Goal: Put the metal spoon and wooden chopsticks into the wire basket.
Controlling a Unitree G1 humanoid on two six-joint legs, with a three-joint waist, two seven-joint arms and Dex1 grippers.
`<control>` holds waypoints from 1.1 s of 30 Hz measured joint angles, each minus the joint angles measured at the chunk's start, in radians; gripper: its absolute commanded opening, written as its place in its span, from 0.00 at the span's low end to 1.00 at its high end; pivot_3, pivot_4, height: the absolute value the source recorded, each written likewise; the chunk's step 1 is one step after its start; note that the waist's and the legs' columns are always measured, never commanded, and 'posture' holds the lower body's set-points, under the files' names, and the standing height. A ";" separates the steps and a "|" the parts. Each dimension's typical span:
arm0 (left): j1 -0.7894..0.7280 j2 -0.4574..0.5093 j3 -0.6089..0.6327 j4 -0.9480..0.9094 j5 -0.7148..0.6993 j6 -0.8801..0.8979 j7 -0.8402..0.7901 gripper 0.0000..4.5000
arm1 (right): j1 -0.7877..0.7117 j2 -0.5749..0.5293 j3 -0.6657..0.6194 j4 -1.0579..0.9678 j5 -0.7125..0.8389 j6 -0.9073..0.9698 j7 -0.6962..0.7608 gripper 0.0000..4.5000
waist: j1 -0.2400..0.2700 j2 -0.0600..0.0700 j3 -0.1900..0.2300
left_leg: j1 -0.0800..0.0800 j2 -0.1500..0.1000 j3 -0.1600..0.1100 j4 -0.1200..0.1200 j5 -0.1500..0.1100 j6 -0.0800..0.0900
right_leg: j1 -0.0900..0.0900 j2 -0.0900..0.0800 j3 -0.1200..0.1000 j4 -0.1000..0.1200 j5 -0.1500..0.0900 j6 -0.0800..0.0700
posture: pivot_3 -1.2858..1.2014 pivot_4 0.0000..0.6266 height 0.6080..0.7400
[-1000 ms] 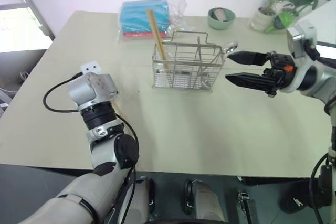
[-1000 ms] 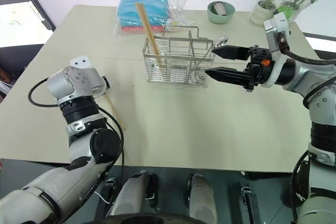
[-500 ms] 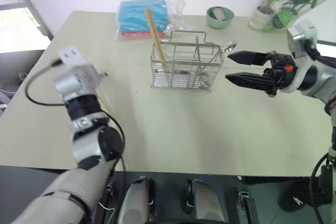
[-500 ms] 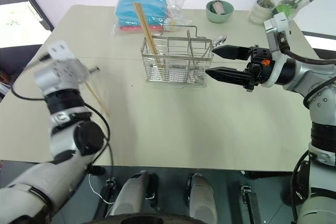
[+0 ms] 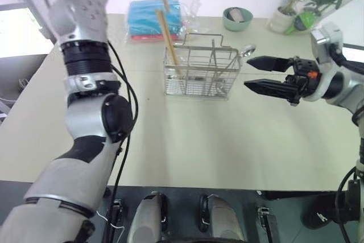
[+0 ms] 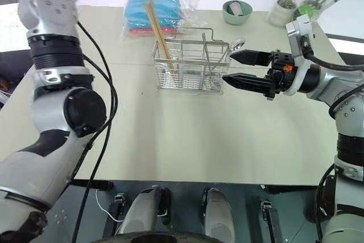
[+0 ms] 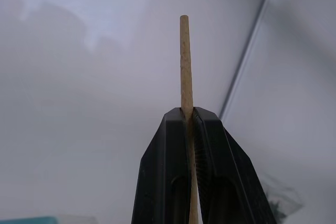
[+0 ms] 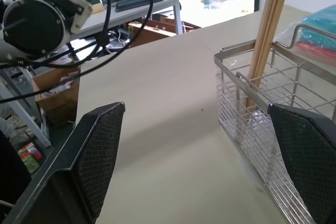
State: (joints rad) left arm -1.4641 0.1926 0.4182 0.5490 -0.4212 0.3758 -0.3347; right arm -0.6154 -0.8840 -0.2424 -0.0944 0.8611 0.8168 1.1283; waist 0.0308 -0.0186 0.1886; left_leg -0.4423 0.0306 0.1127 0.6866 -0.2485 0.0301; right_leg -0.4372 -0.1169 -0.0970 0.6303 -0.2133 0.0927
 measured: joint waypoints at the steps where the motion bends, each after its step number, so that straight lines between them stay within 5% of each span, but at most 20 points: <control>1: 0.016 -0.007 -0.022 0.001 0.004 0.000 -0.012 0.01 | 0.000 -0.001 -0.005 -0.001 0.004 0.003 -0.003 1.00 | -0.002 0.000 0.000 | 0.000 0.000 0.000 0.000 0.000 0.000 | 0.000 0.000 0.000 0.000 0.000 0.000 | 0.52 0.24 0.81; 11: 0.229 -0.060 -0.231 -0.016 0.107 -0.085 -0.071 0.01 | 0.051 -0.009 -0.075 -0.046 0.032 0.030 -0.041 1.00 | -0.014 0.000 0.000 | -0.002 0.001 -0.002 0.000 0.000 0.000 | -0.001 -0.001 0.000 -0.001 0.000 0.000 | 0.52 0.24 0.81; 14: 0.273 -0.094 -0.249 -0.036 0.107 -0.088 -0.069 0.24 | 0.054 -0.009 -0.081 -0.048 0.036 0.030 -0.044 1.00 | -0.016 0.000 0.000 | -0.002 0.001 -0.002 0.000 0.000 0.001 | -0.001 -0.001 0.000 -0.001 0.000 0.000 | 0.52 0.24 0.81; 20: 0.342 -0.109 -0.270 -0.163 0.098 -0.060 -0.049 0.92 | 0.052 -0.018 -0.081 -0.036 0.030 0.026 -0.044 1.00 | -0.018 0.000 0.000 | -0.002 0.001 -0.003 0.000 -0.001 0.003 | -0.001 -0.001 0.000 0.000 0.000 0.000 | 0.52 0.24 0.81; 23: 0.354 -0.078 -0.270 -0.256 0.080 0.007 -0.048 0.99 | 0.044 -0.019 -0.076 -0.006 0.018 0.014 -0.040 1.00 | -0.018 0.000 0.000 | -0.002 0.001 -0.003 0.000 -0.001 0.003 | -0.001 -0.001 0.000 0.000 0.000 0.000 | 0.52 0.24 0.81; 28: 0.362 0.149 -0.284 -0.389 0.063 0.176 -0.119 0.99 | 0.031 -0.036 -0.038 0.080 -0.068 -0.055 -0.020 1.00 | -0.022 0.001 0.000 | -0.001 0.001 -0.002 -0.001 0.000 0.000 | -0.001 0.000 0.000 0.000 0.000 0.000 | 0.52 0.24 0.81; 33: 0.498 0.581 -0.296 -0.456 0.022 0.312 -0.439 0.99 | 0.021 -0.066 0.003 0.245 -0.175 -0.155 0.047 1.00 | -0.035 0.003 0.001 | -0.001 0.002 0.000 -0.002 0.000 0.000 | -0.003 0.000 0.001 0.000 -0.001 0.000 | 0.52 0.24 0.81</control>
State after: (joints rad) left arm -0.9666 0.7734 0.1218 0.0932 -0.3996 0.6876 -0.7733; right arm -0.5944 -0.9501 -0.2396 0.1507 0.6863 0.6616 1.1749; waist -0.0040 -0.0158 0.1893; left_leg -0.4437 0.0321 0.1123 0.6850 -0.2483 0.0300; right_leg -0.4404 -0.1170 -0.0960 0.6305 -0.2138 0.0923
